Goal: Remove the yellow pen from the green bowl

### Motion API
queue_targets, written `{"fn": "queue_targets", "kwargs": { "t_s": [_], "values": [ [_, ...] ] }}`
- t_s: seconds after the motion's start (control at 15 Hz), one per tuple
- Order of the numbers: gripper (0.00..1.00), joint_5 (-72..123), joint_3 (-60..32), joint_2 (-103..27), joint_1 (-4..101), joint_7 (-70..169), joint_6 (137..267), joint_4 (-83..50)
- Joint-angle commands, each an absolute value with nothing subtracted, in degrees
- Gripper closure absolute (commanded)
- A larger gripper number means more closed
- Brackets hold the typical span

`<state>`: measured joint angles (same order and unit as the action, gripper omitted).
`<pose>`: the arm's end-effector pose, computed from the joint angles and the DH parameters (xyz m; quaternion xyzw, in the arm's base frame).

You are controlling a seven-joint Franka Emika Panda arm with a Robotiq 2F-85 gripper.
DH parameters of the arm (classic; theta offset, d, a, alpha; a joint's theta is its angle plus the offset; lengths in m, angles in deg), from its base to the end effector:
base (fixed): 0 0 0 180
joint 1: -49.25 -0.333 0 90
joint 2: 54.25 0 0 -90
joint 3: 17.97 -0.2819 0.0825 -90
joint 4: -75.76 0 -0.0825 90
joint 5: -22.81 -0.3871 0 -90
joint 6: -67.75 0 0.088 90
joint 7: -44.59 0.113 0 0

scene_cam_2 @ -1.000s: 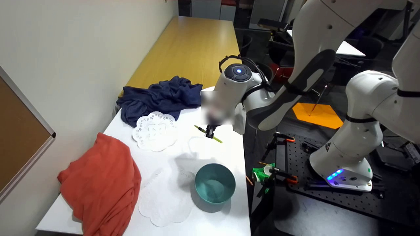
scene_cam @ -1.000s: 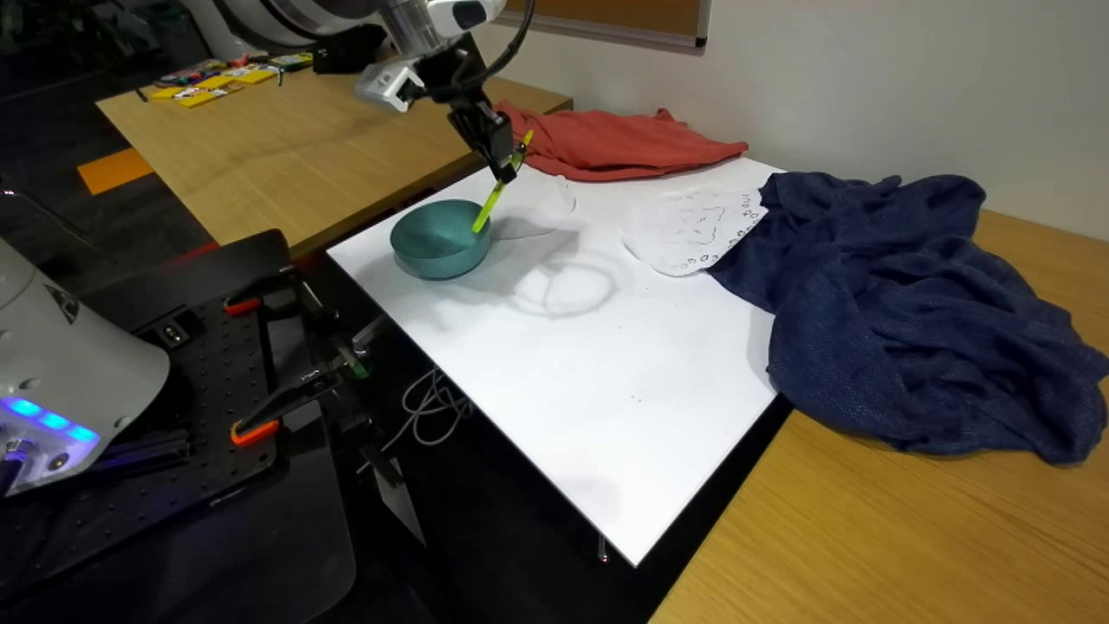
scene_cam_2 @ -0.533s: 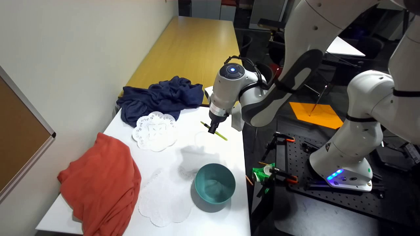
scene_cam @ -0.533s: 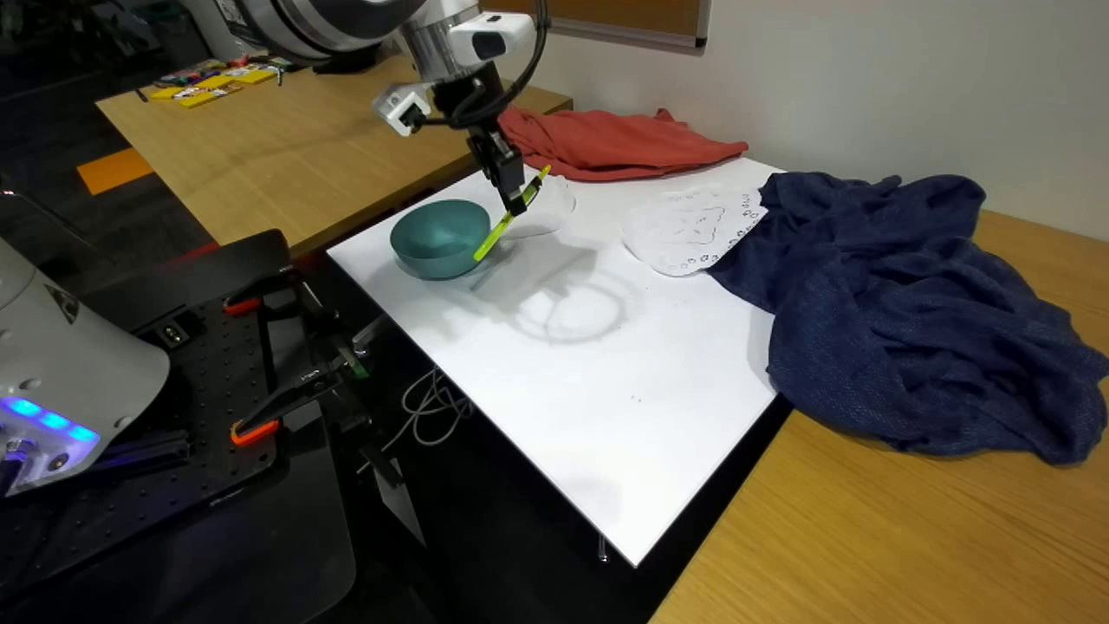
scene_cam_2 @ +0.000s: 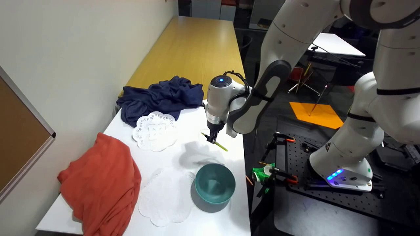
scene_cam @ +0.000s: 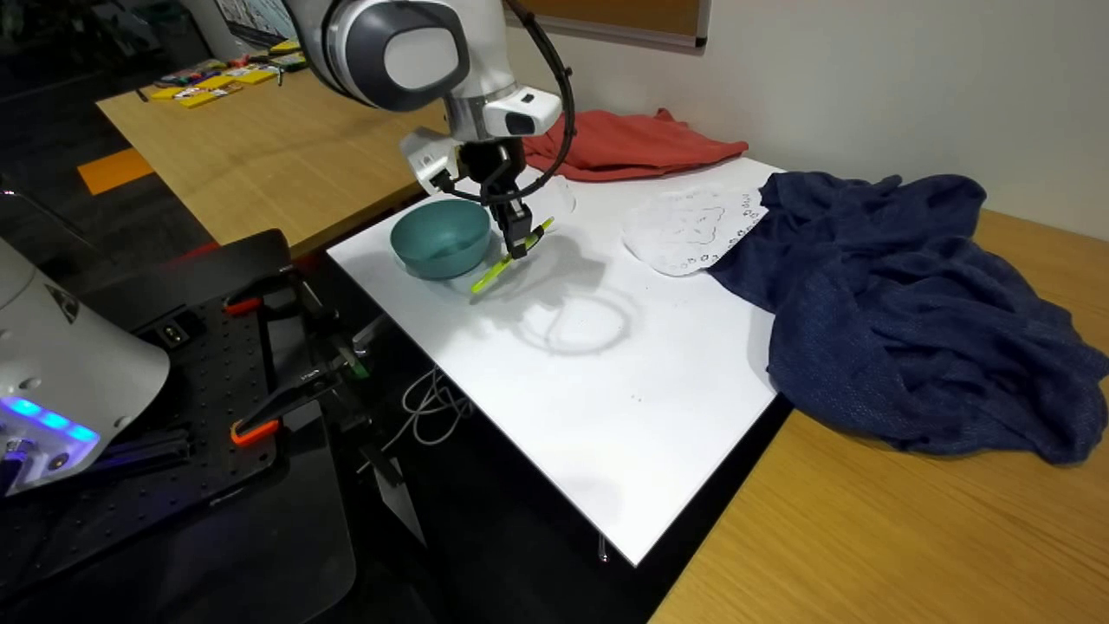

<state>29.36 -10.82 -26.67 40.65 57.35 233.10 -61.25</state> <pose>0.4759 0.0108 0.0831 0.9984 -0.0362 0.0123 0.0424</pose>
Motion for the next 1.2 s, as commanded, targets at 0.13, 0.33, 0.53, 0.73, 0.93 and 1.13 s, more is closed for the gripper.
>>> {"fn": "queue_targets", "kwargs": {
  "t_s": [0.13,0.33,0.53,0.73,0.93,1.13],
  "values": [
    [0.93,25.12,-15.29,-20.57,46.01,52.40,231.77,-55.48],
    [0.53,24.43,-15.88,-19.47,46.47,52.58,232.25,-54.74],
    [0.31,24.43,-15.54,-19.58,45.96,52.96,232.96,-54.94],
    [0.09,24.59,-15.28,-19.92,45.58,53.20,233.25,-55.23],
    [0.00,24.70,-15.10,-20.07,45.24,53.42,233.39,-55.32],
    [0.00,24.98,-14.46,-19.39,44.63,53.87,233.13,-55.10]
  ]
}}
